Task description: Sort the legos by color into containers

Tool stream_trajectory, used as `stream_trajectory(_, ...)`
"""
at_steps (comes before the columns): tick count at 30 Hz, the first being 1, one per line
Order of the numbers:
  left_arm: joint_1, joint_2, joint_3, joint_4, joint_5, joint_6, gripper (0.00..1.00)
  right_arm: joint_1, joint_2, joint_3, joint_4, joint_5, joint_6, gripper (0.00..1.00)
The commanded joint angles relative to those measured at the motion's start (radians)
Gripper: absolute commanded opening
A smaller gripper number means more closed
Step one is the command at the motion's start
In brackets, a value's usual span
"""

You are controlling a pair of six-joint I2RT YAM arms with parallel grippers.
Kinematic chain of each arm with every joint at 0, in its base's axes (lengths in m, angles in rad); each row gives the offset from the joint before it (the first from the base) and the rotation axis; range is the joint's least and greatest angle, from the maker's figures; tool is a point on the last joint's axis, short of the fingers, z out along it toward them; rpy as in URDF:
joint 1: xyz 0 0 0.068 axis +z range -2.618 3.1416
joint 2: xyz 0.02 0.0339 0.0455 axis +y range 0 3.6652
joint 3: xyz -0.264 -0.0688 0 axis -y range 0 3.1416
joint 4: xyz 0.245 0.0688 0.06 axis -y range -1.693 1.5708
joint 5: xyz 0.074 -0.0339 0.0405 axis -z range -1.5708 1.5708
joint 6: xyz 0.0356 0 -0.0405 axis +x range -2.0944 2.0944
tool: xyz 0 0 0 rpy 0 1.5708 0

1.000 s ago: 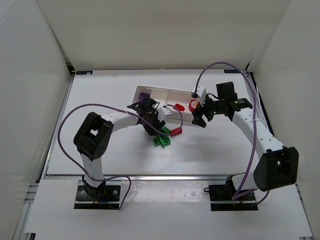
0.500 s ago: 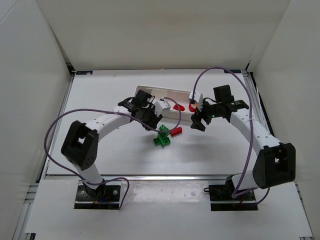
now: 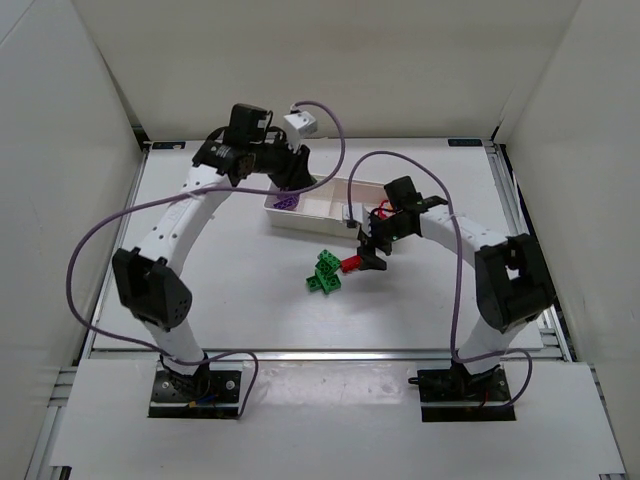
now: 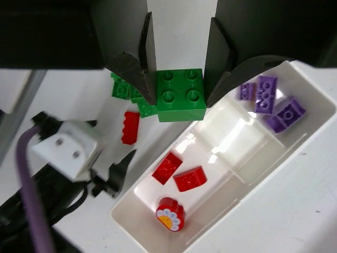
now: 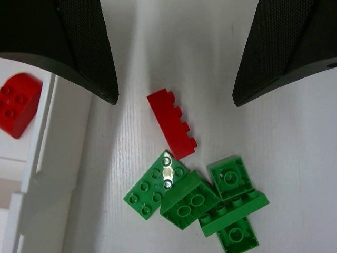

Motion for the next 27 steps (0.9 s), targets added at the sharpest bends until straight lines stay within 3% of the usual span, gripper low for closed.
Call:
stream_trajectory(1, -0.007, 0.125, 0.140, -0.072, 0.073, -0.078, 0.27, 0.018, 0.056, 0.069, 0.073, -0.027, -0.029, 0.92)
stream_trajectory(5, -0.010, 0.262, 0.260, -0.112, 0.081, -0.125, 0.27, 0.027, 0.116, 0.109, 0.083, -0.011, -0.034, 0.92)
stream_trajectory(17, -0.005, 0.405, 0.288, -0.099, -0.002, -0.134, 0.25, 0.036, 0.162, 0.124, 0.081, 0.028, -0.118, 0.92)
stream_trajectory(23, -0.003, 0.449, 0.303, -0.100, -0.028, -0.117, 0.39, 0.055, 0.145, 0.086, 0.044, 0.021, -0.178, 0.91)
stream_trajectory(27, -0.003, 0.472, 0.315, -0.086, -0.053, -0.112, 0.38, 0.067, 0.135, 0.066, 0.040, 0.018, -0.184, 0.91)
